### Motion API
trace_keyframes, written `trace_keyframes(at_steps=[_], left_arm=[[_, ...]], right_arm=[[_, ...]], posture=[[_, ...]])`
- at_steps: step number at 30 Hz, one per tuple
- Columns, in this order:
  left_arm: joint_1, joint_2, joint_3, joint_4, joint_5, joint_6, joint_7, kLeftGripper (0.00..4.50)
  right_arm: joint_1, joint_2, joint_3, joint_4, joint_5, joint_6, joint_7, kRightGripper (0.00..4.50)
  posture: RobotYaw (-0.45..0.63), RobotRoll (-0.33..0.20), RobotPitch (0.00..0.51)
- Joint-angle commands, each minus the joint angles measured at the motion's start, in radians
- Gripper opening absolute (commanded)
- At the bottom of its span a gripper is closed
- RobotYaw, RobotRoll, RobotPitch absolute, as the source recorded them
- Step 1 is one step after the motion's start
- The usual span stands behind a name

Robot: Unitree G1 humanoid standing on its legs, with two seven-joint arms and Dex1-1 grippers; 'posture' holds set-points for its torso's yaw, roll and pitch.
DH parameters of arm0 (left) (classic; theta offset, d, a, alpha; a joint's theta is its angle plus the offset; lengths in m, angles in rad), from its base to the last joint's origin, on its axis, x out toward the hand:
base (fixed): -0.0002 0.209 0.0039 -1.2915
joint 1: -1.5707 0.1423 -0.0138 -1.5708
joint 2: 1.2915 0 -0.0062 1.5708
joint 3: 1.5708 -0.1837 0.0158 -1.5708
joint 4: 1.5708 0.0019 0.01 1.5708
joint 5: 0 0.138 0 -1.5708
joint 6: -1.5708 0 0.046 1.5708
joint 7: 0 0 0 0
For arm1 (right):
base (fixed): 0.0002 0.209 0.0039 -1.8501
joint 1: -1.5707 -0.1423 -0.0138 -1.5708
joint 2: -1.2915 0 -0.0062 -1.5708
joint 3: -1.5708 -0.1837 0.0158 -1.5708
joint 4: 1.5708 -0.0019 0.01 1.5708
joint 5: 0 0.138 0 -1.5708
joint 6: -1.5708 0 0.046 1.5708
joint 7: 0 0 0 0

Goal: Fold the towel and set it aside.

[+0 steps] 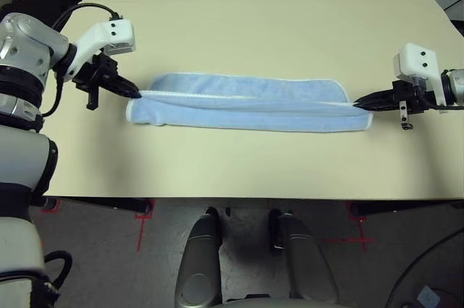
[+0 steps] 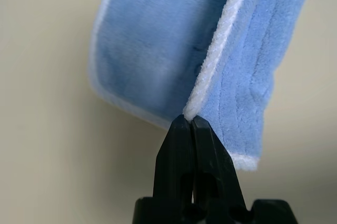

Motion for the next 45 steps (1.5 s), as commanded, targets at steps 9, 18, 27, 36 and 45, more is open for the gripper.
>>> trace_keyframes(at_steps=[9, 18, 27, 36, 45], left_arm=[[-0.001, -0.055, 0.118, 0.065, 0.137, -0.058, 0.149, 0.04], [0.001, -0.08, 0.163, 0.082, 0.196, -0.085, 0.226, 0.04], [0.015, -0.101, 0.19, 0.095, 0.23, -0.089, 0.257, 0.04], [0.034, -0.132, 0.21, 0.1, 0.251, -0.093, 0.301, 0.04], [0.038, -0.146, 0.252, 0.1, 0.248, -0.154, 0.442, 2.19]], right_arm=[[-0.001, 0.017, -0.001, 0.067, -0.109, -0.047, -0.144, 0.0], [-0.05, 0.069, 0.013, 0.119, -0.184, -0.07, -0.231, 0.0], [-0.059, 0.1, 0.019, 0.11, -0.249, -0.085, -0.322, 0.0], [-0.034, 0.119, 0.037, 0.09, -0.302, -0.102, -0.367, 0.0], [-0.019, 0.13, 0.016, 0.054, -0.272, -0.081, -0.366, 2.32]], posture=[[-0.02, 0.0, 0.236], [-0.02, 0.0, 0.238], [-0.02, 0.0, 0.24], [-0.02, 0.0, 0.239], [-0.02, 0.0, 0.238]])
